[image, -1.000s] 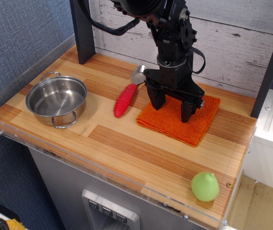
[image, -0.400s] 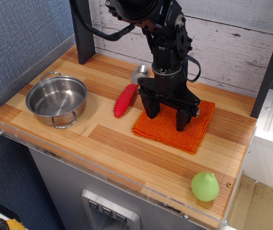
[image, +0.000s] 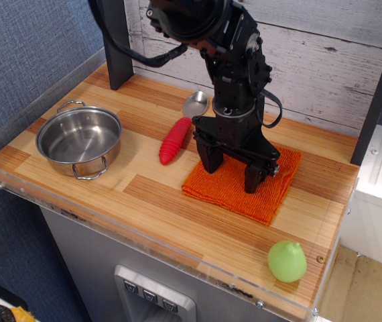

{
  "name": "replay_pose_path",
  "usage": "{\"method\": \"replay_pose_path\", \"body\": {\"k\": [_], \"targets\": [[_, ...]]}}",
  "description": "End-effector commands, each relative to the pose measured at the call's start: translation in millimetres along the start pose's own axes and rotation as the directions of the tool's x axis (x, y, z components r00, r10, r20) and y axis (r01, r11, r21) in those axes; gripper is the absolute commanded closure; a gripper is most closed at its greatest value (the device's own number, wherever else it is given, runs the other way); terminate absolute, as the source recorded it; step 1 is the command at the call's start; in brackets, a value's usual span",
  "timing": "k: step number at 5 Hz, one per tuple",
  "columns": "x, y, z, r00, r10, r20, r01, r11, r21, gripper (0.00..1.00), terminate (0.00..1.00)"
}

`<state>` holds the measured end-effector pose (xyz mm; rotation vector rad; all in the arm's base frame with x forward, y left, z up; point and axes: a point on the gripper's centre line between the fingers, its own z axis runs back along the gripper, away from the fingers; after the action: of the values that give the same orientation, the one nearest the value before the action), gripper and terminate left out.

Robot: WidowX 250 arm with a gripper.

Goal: Move the orange cloth to near the mango.

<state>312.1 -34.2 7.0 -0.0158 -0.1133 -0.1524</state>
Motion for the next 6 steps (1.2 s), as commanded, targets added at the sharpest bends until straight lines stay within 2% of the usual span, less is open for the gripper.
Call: {"method": "replay_pose_path", "body": {"k": [1,3,6], "targets": [[-19,-5,8,0.999,-0.024,-0.028,0.025,1.0,0.003,0.0,0.0],[-46,-2,7,0.998,-0.029,-0.048,0.028,1.0,-0.006,0.0,0.0],[-71,9,11,0.994,-0.036,-0.104,0.039,0.999,0.029,0.0,0.0]]}}
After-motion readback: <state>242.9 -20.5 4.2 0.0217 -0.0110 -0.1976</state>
